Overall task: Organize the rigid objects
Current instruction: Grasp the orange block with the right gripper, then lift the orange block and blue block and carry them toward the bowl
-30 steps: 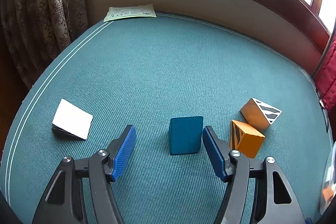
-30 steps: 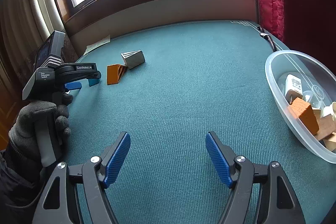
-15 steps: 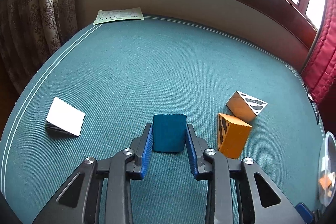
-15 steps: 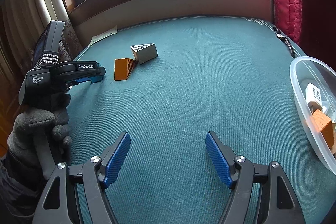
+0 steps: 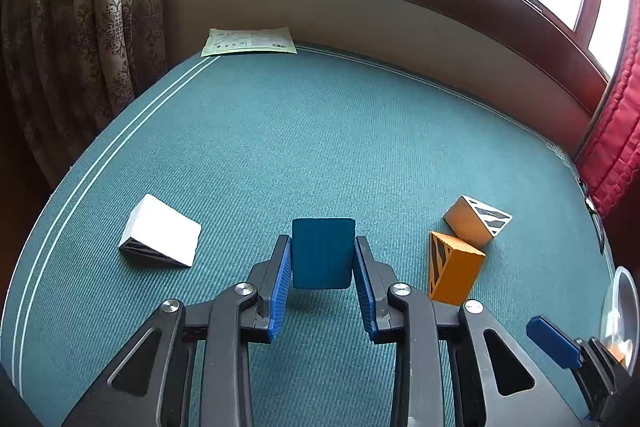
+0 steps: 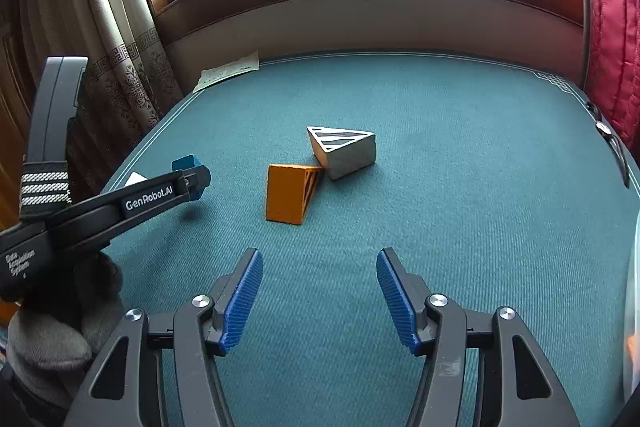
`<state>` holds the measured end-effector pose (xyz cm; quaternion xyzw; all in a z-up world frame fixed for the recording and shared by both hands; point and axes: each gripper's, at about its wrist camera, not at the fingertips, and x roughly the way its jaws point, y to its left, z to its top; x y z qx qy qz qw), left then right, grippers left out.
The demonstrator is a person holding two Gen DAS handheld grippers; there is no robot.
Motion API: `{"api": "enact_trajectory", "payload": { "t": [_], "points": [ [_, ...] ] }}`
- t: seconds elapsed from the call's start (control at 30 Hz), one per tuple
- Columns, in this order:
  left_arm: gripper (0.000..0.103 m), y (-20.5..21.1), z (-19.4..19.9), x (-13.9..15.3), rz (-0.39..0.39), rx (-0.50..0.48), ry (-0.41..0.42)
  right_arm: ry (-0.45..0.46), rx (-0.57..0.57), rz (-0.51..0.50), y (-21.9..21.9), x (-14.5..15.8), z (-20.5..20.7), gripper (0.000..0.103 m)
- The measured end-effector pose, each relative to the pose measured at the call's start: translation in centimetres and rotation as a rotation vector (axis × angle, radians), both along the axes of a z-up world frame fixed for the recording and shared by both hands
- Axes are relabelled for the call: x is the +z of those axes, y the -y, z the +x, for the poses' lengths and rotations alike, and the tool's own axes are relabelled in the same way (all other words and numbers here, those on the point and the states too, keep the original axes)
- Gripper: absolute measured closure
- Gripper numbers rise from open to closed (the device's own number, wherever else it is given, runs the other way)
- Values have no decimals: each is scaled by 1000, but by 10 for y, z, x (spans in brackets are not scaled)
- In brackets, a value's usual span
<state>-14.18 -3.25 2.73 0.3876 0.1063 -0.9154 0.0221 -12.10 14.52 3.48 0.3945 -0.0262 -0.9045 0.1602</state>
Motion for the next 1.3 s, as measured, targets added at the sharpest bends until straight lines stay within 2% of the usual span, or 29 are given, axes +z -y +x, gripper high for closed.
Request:
{"api": "enact_trajectory", "payload": {
  "t": [0.27, 0.47, 0.53, 0.77, 1.1, 1.3],
  "points": [
    [72, 7, 0, 4, 19, 17, -3, 8, 39, -23, 28, -2, -39, 57],
    [72, 9, 0, 7, 29, 12, -7, 11, 34, 10, 39, -9, -55, 61],
    [72, 9, -1, 6, 30, 11, -5, 13, 27, 30, 41, -13, -58, 66],
    [72, 7, -1, 5, 34, 10, -3, 9, 15, 44, 40, -16, -62, 68],
    [72, -1, 2, 7, 47, -27, -9, 9, 27, 34, 26, -13, -25, 69],
    [72, -14, 6, 13, 49, -74, -24, 20, -7, 11, 11, -12, 1, 69]
  ]
}}
